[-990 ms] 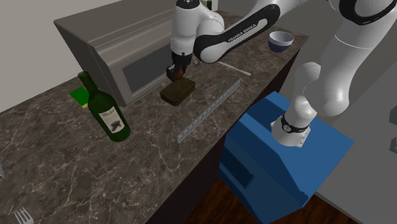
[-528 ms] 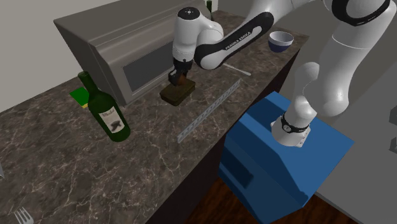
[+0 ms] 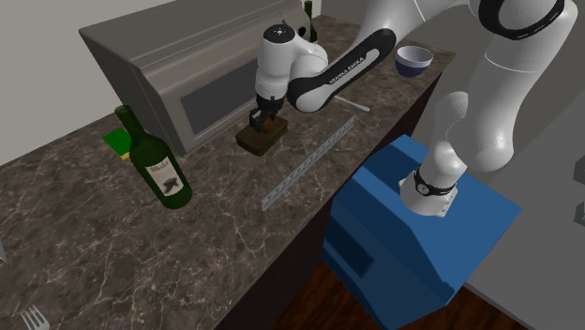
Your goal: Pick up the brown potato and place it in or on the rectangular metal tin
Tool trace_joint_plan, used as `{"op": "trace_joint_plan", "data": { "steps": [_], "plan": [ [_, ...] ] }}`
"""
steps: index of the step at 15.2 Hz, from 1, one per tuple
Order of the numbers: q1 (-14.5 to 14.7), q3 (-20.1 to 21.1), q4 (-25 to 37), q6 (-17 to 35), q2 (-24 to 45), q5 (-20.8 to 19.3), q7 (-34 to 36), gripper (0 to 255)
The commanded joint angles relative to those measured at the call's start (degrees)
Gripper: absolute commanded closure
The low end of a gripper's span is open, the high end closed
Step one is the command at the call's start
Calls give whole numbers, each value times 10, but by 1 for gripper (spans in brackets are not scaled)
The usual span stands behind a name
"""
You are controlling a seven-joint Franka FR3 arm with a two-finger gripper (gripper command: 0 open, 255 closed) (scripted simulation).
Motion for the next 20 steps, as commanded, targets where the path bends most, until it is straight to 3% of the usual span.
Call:
{"op": "trace_joint_plan", "data": {
  "steps": [1,4,5,10,14,20],
  "plan": [
    [-1,-1,-1,2,1,0,0,255],
    [-1,-1,-1,2,1,0,0,255],
    [-1,-1,-1,2,1,-1,1,0],
    [-1,-1,-1,2,1,0,0,0],
    [7,7,8,-67,-57,-4,3,0],
    [7,7,8,-67,-57,-4,3,0]
  ]
}}
